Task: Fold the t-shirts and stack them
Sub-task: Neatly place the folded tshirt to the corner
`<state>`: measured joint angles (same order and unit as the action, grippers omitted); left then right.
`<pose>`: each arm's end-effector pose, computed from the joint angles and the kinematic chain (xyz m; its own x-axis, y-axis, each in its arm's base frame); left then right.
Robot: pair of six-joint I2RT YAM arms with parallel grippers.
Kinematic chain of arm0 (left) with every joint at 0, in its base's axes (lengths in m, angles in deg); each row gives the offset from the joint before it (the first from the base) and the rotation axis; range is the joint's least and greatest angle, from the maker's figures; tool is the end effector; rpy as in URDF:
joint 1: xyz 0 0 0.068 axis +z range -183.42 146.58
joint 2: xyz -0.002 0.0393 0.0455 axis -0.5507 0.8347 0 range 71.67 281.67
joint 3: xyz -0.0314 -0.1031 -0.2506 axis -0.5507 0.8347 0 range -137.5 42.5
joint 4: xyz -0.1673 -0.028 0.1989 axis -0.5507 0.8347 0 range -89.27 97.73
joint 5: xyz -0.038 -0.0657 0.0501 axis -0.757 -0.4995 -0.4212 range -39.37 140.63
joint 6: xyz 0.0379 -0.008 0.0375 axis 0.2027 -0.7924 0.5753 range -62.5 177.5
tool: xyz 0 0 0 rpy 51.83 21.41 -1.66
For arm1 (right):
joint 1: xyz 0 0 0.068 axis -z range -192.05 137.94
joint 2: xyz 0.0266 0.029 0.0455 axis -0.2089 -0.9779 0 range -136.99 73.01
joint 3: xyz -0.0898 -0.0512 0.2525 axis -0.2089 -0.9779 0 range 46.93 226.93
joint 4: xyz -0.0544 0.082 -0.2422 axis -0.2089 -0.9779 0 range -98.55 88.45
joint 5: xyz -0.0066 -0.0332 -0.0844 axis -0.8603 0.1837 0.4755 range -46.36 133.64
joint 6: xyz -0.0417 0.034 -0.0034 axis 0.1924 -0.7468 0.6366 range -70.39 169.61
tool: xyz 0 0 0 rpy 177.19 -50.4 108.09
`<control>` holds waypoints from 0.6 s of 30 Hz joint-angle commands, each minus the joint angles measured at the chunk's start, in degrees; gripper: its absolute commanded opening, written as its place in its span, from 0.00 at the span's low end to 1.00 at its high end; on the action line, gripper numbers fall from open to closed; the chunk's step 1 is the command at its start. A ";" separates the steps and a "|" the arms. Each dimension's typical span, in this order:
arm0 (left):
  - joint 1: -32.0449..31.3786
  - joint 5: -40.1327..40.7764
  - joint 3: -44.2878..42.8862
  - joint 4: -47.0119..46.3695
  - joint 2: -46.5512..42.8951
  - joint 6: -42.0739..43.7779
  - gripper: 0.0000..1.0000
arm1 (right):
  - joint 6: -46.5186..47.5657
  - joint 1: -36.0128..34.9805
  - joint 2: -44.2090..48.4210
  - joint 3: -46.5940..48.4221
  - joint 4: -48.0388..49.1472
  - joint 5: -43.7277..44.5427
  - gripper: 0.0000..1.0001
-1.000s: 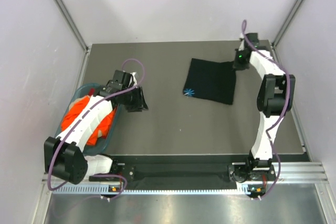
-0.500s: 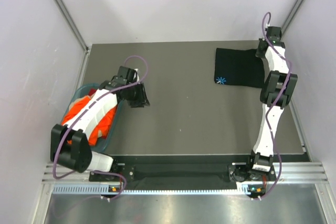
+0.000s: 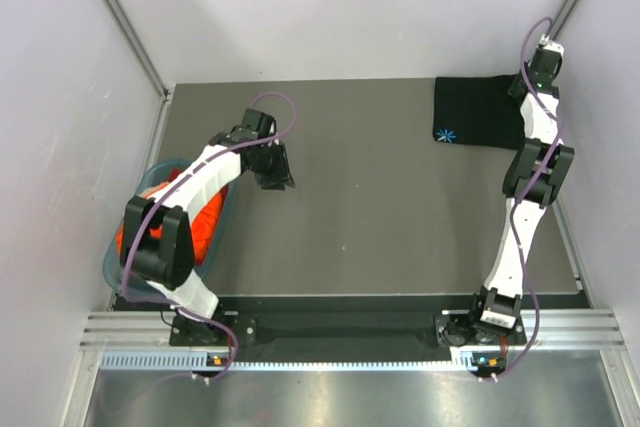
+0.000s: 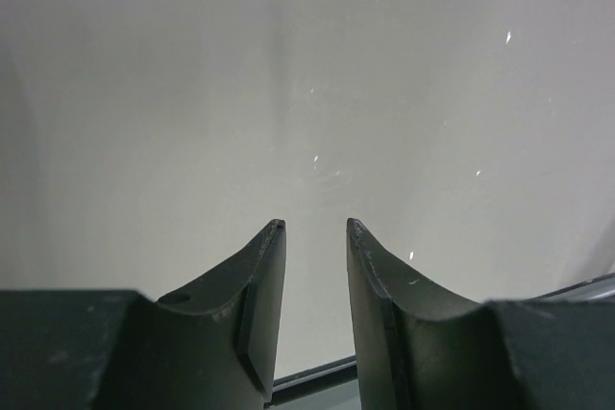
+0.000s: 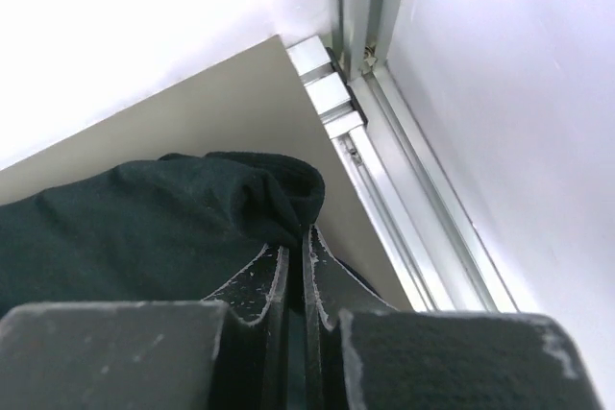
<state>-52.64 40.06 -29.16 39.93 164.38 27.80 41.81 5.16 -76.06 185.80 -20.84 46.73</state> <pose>0.3158 -0.1171 0.2506 -0.9150 -0.1968 -0.3523 -0.0503 0.9219 -0.3842 0.5664 -0.1775 0.2109 -0.4197 0.2719 -0.8660 0.4010 0.9115 0.0918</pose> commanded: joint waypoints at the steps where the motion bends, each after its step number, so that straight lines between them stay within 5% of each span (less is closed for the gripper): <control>1: -0.46 0.64 -3.83 -1.76 1.95 -0.72 0.37 | -1.70 1.07 -1.92 3.34 7.86 -1.68 0.00; 16: -2.40 1.69 -10.17 -0.70 8.63 -1.42 0.36 | -3.10 1.33 -7.02 6.68 15.51 -2.66 0.00; 18: -2.48 1.69 -10.26 -0.62 8.63 -1.60 0.36 | -3.63 1.25 -7.28 6.77 15.60 -2.30 0.08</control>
<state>-54.91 41.07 -37.11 39.76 173.12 27.00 39.39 5.88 -83.23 188.81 -11.33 44.24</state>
